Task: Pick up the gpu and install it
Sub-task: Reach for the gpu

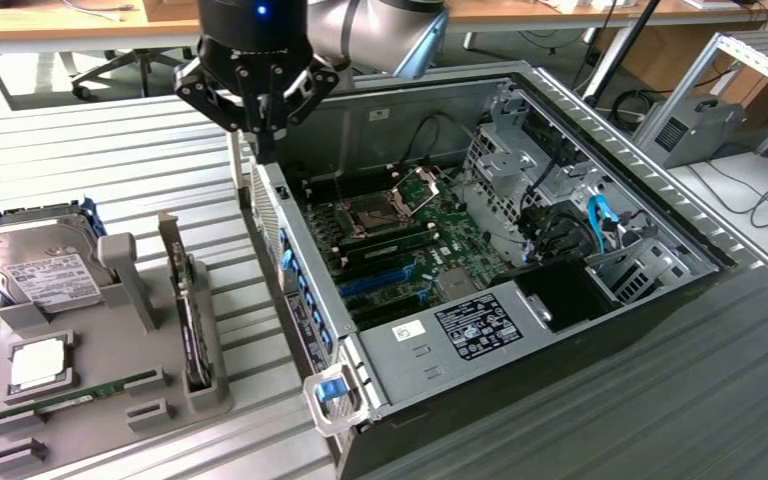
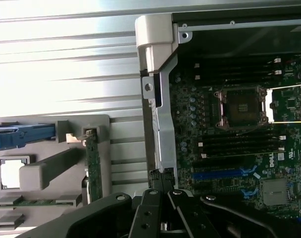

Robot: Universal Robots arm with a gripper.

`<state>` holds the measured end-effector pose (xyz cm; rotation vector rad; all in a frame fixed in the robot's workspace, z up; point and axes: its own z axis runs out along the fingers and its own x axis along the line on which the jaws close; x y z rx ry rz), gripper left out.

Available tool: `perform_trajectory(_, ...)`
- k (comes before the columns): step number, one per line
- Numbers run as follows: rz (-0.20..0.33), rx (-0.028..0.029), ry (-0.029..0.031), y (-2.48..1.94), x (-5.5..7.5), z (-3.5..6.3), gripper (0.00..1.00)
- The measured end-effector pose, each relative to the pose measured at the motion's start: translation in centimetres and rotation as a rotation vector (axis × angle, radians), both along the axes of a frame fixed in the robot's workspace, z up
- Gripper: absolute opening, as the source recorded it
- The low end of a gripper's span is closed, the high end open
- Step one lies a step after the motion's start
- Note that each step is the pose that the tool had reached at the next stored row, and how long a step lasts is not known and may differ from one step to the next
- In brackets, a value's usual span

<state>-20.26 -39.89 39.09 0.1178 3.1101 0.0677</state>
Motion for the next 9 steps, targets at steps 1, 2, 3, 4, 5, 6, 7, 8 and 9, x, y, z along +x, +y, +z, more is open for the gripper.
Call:
perform_trajectory(1, 0.0, 0.0, 0.0, 0.0, -0.05, 0.0, 0.11)
perform_trajectory(2, 0.0, 0.0, 0.0, 0.0, -0.1, 0.0, 0.11)
perform_trajectory(3, 0.0, 0.0, 0.0, 0.0, -0.15, 0.0, 0.11)
perform_trajectory(4, 0.0, 0.0001, -0.0001, 0.0, -0.19, -0.01, 0.11)
perform_trajectory(5, 0.0, 0.0001, -0.0001, 0.0, -0.24, -0.01, 0.11)
perform_trajectory(6, 0.0, 0.0, 0.0, 0.0, -0.28, 0.0, 0.11)
perform_trajectory(7, 0.0, 0.0001, 0.0, 0.0, -0.32, -0.01, 0.11)
perform_trajectory(8, 0.0, 0.0001, 0.0, 0.0, -0.38, -0.01, 0.11)
perform_trajectory(9, 0.0, 0.0, 0.0, 0.0, -0.42, 0.0, 0.11)
